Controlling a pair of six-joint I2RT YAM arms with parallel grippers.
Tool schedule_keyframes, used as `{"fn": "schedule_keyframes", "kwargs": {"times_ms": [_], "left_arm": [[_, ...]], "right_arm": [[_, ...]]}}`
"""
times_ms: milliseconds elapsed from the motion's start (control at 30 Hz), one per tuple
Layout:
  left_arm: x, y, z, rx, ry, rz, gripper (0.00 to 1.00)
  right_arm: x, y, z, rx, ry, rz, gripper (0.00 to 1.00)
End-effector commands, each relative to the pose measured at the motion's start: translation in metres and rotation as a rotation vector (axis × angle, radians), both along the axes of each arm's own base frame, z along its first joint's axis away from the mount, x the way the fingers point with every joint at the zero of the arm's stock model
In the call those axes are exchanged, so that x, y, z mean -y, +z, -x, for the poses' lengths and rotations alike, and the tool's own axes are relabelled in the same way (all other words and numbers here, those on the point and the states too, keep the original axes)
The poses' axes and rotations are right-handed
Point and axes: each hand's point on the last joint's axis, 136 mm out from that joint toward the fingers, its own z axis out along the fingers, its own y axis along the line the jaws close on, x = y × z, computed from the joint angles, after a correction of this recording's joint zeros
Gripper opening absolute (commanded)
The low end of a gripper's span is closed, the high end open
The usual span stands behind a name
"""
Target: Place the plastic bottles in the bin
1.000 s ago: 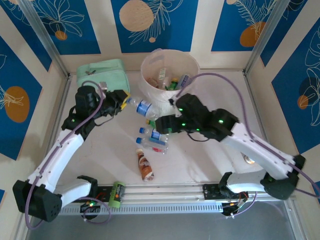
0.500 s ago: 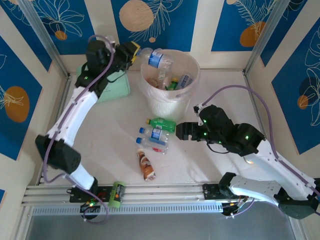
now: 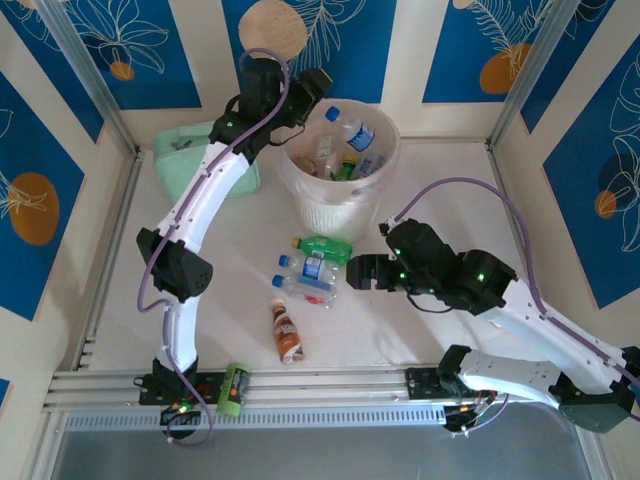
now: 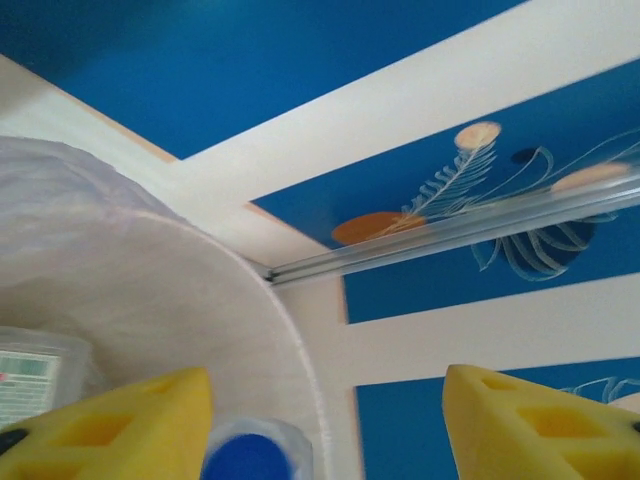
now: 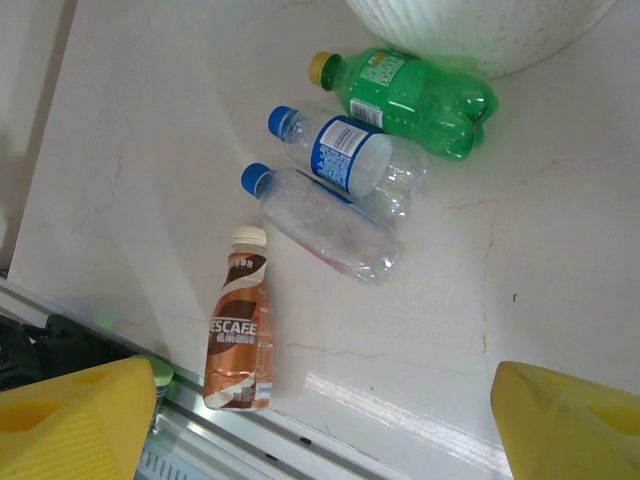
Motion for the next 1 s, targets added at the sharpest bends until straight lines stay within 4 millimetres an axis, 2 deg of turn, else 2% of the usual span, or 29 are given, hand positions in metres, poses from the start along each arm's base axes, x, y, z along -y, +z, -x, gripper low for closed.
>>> {"fn": "schedule_keyframes", "kwargs": {"times_ms": [0, 133, 233, 300, 367, 467, 600, 767, 867, 967], "left_arm": [[-0.015, -0.002, 0.000, 0.010, 0.052, -0.085, 0.74], [-0.025, 0.024, 0.018, 0.077, 0.060, -0.098, 0.81], [-0.047, 0.044, 0.043, 0.120, 0.089, -0.141, 0.83], [-0.067, 0.045, 0.065, 0.128, 0.116, -0.185, 0.84], [-0.095, 0.033, 0.093, 0.108, 0.159, -0.233, 0.84], [-0.135, -0.004, 0.137, 0.041, 0.222, -0.288, 0.82], [-0.165, -0.071, 0.191, -0.105, 0.213, -0.356, 0.77], [-0.165, -0.174, 0.249, -0.360, 0.076, -0.384, 0.67], [-0.164, -0.223, 0.275, -0.471, 0.028, -0.413, 0.65], [-0.155, -0.259, 0.288, -0.546, -0.007, -0.428, 0.64]], "right_arm": [[0.000, -0.006, 0.004, -0.023, 0.001, 0.016, 0.87], [-0.010, -0.009, 0.004, -0.035, 0.032, 0.040, 0.87], [-0.019, -0.011, 0.004, -0.031, 0.058, 0.068, 0.87], [-0.023, -0.011, 0.003, -0.030, 0.069, 0.079, 0.87], [-0.025, -0.012, 0.002, -0.028, 0.067, 0.083, 0.87], [-0.023, -0.009, -0.002, -0.012, 0.048, 0.068, 0.87], [-0.024, -0.005, -0.010, -0.018, 0.039, 0.022, 0.87], [-0.032, -0.011, -0.016, -0.033, 0.045, 0.027, 0.86], [-0.034, -0.017, -0.016, -0.047, 0.041, 0.028, 0.85], [-0.034, -0.022, -0.015, -0.056, 0.035, 0.023, 0.85]]}}
